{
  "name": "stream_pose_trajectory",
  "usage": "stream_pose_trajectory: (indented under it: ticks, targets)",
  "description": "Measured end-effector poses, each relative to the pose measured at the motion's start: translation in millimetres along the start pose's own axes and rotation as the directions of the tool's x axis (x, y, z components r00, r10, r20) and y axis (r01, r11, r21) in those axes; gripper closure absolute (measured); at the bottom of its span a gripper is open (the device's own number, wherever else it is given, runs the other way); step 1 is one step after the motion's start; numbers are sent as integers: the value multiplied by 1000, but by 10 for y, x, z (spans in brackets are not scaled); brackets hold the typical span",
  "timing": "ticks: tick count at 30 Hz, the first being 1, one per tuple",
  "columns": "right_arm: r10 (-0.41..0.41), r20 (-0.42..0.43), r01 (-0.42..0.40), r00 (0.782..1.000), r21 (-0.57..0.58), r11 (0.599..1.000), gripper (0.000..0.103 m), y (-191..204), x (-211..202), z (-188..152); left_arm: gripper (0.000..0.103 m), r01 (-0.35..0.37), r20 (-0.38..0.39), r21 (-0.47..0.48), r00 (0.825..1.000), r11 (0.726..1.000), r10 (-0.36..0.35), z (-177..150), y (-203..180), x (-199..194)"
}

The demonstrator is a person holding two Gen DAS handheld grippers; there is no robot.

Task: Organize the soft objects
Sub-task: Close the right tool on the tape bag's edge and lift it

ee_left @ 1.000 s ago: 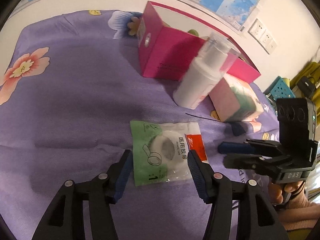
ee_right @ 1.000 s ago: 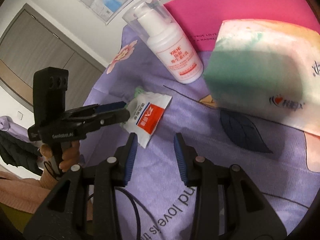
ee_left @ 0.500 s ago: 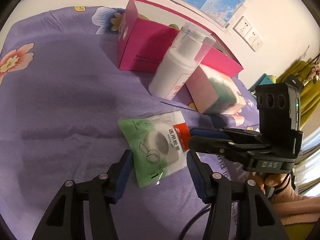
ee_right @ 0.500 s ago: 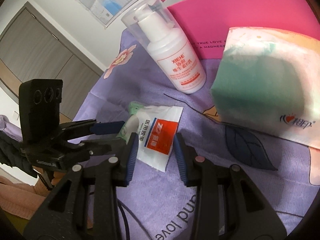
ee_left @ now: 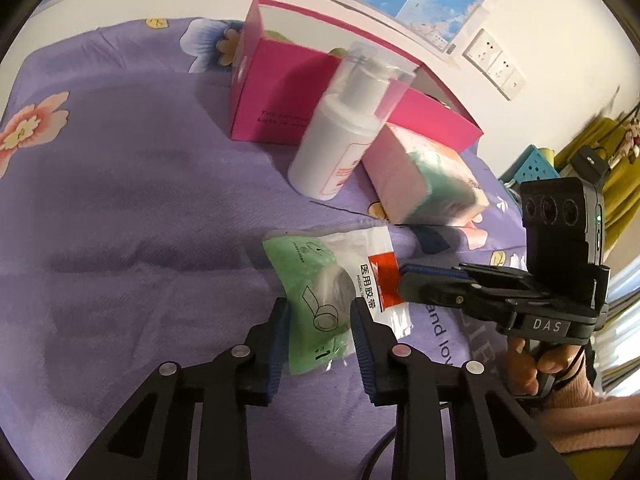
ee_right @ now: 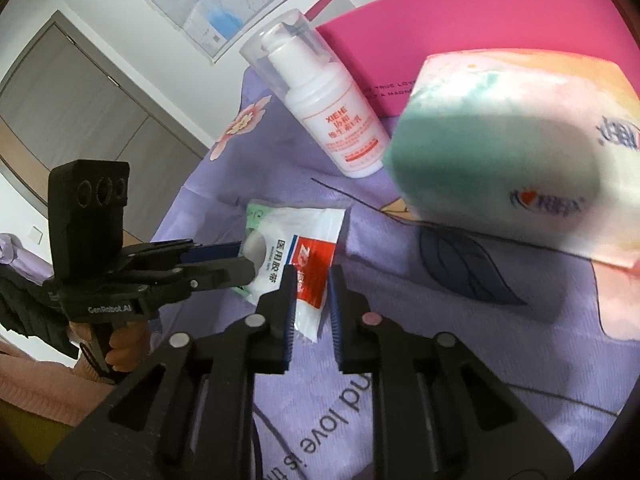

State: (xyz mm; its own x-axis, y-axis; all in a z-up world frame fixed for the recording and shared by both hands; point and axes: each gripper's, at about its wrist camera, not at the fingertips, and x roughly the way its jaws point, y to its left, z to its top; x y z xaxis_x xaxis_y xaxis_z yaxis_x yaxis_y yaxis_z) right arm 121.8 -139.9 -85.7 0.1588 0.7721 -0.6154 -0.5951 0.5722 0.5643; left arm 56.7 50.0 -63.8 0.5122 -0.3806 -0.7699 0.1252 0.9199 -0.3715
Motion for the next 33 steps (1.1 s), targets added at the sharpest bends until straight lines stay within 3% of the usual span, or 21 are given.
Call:
stream_pose_trajectory:
  ticks: [12, 14, 20, 23, 24, 27, 33]
  targets:
    - [21, 58, -17, 998, -67, 998, 90, 247, -228, -29, 77, 49, 36, 81, 998, 996, -52, 118, -376, -100]
    - [11, 56, -7, 998, -71, 997, 90, 257, -210, -30, 78, 29, 40, 102, 999, 994, -33, 129, -425, -82]
    - [-49, 67, 49, 997, 3, 999, 89, 80, -257, -55, 77, 37, -7, 53, 999, 998, -36, 79, -271, 32]
    - [-77, 54, 74, 996, 50, 996, 70, -54, -283, -69, 75, 62, -27, 36, 998, 997, -61, 50, -208, 76]
    - [-89, 50, 86, 995, 55, 995, 67, -78, -277, -74, 75, 54, -31, 35, 998, 998, -53, 44, -190, 100]
    - [-120, 20, 119, 993, 58, 991, 65, -134, -196, -62, 74, 35, -46, 23, 998, 999, -34, 21, -144, 155]
    - [-84, 12, 84, 996, 15, 996, 63, -83, -119, -14, 74, 43, -52, 14, 998, 999, -43, -15, -118, 168]
